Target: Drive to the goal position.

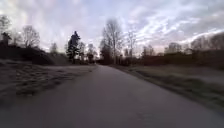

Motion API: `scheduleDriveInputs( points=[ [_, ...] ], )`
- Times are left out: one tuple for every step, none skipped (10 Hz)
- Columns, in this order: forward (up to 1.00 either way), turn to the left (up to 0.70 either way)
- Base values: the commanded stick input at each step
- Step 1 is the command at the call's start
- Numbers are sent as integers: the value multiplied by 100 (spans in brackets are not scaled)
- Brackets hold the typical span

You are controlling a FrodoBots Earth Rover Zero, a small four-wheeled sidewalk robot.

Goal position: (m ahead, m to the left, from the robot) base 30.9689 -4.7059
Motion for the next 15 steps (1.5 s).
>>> scheduleDriveInputs(
  points=[
    [100, 1],
    [100, 1],
    [100, 1],
    [100, 1],
    [100, 1],
    [100, 1],
    [100, 3],
    [100, 16],
    [100, 23],
    [100, 7],
    [100, 1],
    [100, 1],
    [100, 1],
    [100, 1],
    [100, 1]
  ],
)
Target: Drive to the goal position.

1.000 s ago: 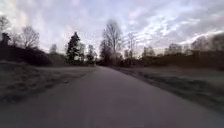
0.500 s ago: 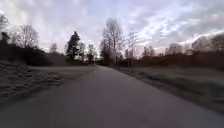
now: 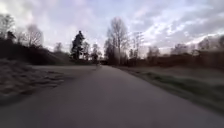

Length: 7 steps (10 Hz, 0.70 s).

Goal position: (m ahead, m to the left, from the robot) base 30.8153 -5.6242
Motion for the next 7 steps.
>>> scheduleDriveInputs(
  points=[
    [100, 1],
    [100, 1],
    [100, 1],
    [100, 1],
    [100, 1],
    [100, 1],
    [100, 2]
  ],
)
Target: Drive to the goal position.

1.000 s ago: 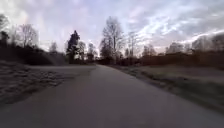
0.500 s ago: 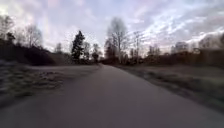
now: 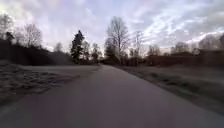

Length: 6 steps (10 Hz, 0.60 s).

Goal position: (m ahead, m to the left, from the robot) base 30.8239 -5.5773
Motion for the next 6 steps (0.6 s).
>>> scheduleDriveInputs(
  points=[
    [100, 11],
    [100, 19],
    [100, 20],
    [100, 6],
    [100, 1],
    [100, 1]
  ],
)
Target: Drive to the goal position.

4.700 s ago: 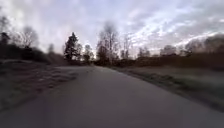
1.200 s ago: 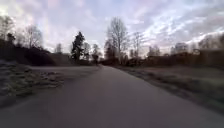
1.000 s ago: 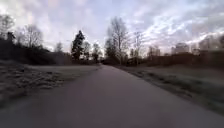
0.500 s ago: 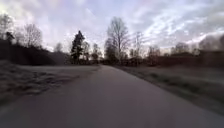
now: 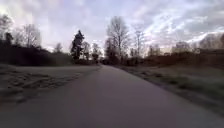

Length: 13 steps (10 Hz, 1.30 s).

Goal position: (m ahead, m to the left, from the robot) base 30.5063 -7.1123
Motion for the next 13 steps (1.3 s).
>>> scheduleDriveInputs(
  points=[
    [100, 1],
    [100, 1],
    [100, 1],
    [100, 1],
    [100, 1],
    [100, 1],
    [100, 1],
    [100, 1],
    [100, 1],
    [100, 1],
    [100, 1],
    [100, 1],
    [100, 1]
  ],
)
